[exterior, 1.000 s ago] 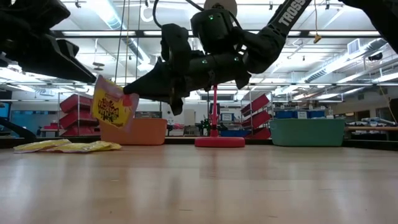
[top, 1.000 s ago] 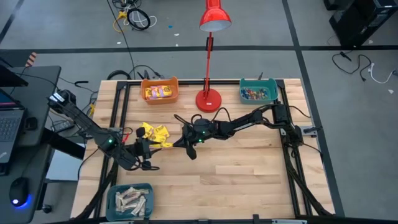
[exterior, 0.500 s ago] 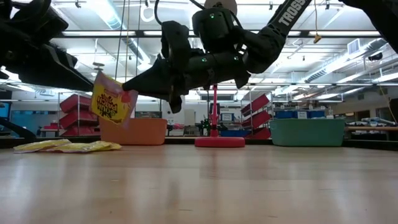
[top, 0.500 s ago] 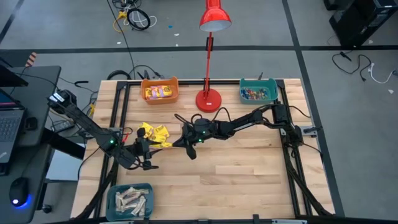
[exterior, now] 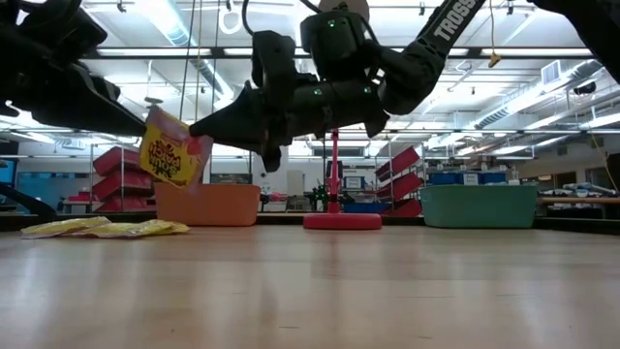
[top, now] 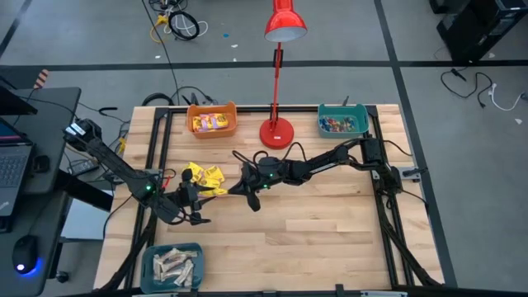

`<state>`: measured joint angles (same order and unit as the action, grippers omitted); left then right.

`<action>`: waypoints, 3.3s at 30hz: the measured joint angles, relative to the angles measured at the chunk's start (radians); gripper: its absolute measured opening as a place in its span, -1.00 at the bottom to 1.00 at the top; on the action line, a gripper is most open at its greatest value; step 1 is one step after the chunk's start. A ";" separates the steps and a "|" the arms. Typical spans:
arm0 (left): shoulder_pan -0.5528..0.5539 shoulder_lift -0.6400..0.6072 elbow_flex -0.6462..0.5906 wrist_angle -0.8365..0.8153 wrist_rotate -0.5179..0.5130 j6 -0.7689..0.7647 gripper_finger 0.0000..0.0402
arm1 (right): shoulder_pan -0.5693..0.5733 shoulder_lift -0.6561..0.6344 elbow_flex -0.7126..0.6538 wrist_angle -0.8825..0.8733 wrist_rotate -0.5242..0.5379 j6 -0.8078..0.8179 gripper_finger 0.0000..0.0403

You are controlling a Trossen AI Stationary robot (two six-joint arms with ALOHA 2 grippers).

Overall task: Sort candy
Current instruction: Put the yellow candy into the orange bin

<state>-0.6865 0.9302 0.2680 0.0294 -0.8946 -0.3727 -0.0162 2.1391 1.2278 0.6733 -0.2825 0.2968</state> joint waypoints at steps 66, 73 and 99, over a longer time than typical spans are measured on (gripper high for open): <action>0.440 -0.064 0.633 -0.729 -0.062 0.154 -1.00 | 0.164 -0.459 0.001 -0.923 0.660 -0.195 -1.00; 0.740 -0.110 0.651 -0.687 0.210 0.207 -1.00 | 0.198 -0.471 0.000 -0.998 0.753 -0.160 -1.00; 1.511 0.363 0.651 -0.434 1.016 0.152 -1.00 | 0.367 -0.636 0.000 -1.237 1.026 0.009 -1.00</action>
<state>0.8244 1.2937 0.9188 -0.4044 0.1215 -0.2208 0.3510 1.5036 1.2282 -0.5632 0.7434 0.3063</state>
